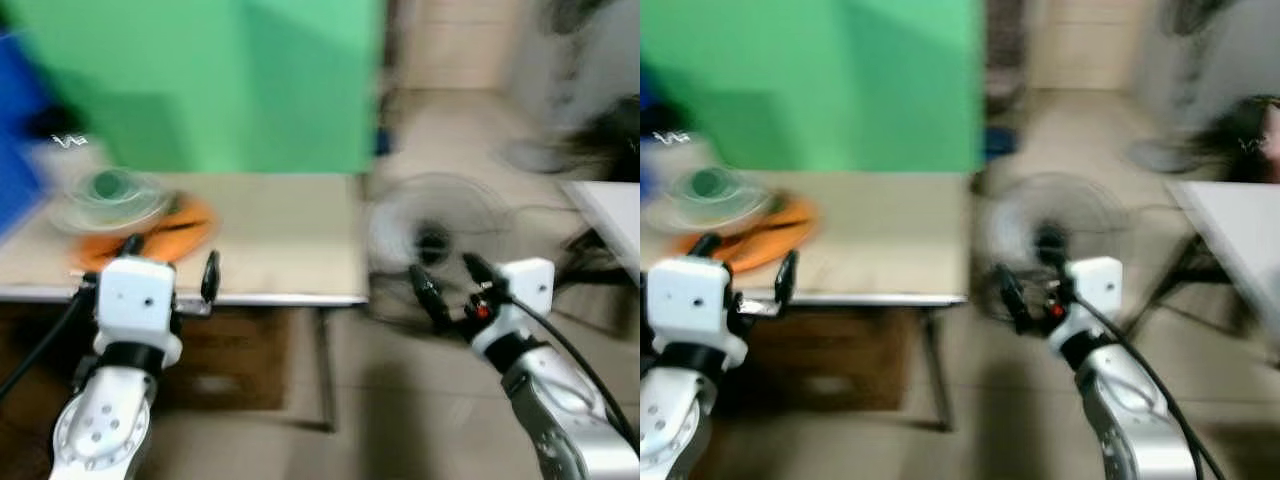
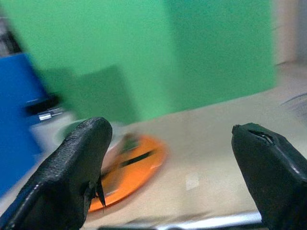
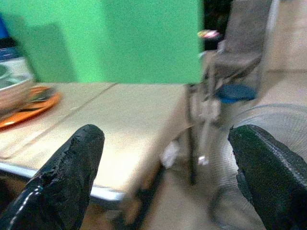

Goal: Setting the table

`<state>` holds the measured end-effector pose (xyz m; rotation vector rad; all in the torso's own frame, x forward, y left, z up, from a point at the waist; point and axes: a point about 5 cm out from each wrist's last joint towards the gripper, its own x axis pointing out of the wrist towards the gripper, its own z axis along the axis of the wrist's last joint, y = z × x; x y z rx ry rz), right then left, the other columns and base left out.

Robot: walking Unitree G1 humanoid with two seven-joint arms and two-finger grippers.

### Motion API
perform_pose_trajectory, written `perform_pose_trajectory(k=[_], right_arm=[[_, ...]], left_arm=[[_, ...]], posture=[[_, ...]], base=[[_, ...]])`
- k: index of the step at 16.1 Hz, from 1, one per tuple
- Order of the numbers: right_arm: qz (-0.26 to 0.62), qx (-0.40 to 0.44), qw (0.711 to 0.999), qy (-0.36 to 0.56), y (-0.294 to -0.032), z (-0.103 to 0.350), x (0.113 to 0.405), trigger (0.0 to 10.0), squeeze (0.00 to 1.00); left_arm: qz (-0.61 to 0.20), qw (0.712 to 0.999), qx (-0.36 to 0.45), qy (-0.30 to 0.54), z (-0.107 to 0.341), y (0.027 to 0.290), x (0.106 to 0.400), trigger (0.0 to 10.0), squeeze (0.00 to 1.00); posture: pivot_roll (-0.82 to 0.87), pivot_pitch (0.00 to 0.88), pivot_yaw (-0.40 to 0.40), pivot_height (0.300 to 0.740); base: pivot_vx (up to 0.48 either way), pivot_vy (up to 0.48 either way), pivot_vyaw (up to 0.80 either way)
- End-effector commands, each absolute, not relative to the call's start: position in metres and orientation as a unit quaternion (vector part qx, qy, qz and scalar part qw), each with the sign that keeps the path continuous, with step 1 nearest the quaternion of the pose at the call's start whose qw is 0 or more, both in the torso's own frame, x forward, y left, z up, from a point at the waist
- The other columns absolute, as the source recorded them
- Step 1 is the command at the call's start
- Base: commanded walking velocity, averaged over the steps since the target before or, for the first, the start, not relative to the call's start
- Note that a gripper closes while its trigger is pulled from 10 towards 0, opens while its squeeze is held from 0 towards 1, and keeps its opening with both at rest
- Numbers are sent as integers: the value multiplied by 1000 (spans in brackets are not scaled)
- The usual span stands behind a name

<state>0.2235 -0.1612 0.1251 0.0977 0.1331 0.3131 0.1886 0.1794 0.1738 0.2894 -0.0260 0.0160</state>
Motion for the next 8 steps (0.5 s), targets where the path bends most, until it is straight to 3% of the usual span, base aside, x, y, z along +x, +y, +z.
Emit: perform_pose_trajectory(k=[1,8], right_arm=[[173,59,982,55,-153,132,228,10000,1000],[176,69,980,62,-148,132,234,10000,1000]], left_arm=[[18,988,150,-12,176,185,190,10000,0],[22,988,153,-16,181,193,191,10000,0]], posture=[[-18,0,29,740],[-4,0,24,740]], base=[[0,480,-525],[0,480,-800]])
